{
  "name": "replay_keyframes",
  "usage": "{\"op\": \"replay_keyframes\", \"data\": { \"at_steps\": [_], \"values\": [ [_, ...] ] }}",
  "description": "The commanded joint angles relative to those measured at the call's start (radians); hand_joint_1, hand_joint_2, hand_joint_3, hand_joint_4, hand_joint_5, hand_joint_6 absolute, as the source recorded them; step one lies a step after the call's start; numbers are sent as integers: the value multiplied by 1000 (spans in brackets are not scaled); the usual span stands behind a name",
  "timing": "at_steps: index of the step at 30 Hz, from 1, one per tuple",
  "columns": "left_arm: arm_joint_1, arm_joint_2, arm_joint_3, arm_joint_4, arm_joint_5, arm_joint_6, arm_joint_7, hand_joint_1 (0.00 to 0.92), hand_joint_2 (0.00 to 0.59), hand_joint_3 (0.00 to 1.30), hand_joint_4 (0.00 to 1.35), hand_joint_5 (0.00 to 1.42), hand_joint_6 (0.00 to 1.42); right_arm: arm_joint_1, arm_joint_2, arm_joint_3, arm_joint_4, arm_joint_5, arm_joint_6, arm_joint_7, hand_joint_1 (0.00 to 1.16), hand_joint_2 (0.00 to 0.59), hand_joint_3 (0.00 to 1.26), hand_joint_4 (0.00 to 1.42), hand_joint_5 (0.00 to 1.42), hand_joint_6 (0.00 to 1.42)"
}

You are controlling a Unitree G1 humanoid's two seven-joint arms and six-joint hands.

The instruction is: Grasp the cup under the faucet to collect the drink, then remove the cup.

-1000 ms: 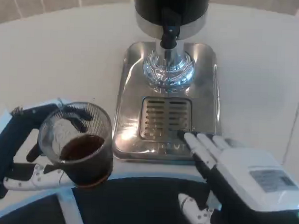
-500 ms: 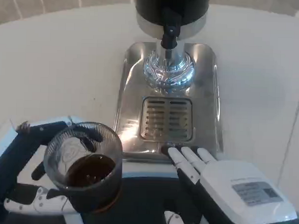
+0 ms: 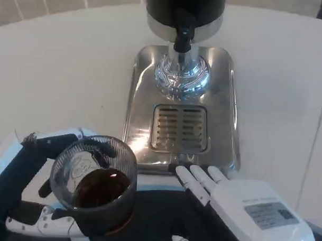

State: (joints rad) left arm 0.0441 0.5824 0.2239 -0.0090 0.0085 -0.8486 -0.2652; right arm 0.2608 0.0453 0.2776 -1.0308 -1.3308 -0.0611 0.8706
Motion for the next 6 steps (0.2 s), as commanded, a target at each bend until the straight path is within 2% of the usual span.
{"op": "replay_keyframes", "data": {
  "at_steps": [1,6],
  "values": [
    [-3,-6,11,-12,-31,-4,-4,591,24,957,1131,1402,1154,3,14,-7,-16,-9,-10,15,102,566,0,0,0,0],
    [-9,-8,10,-7,-31,-1,-9,591,24,957,1130,1402,1154,3,13,-7,-16,-11,-6,18,111,569,0,0,0,0]
  ]
}}
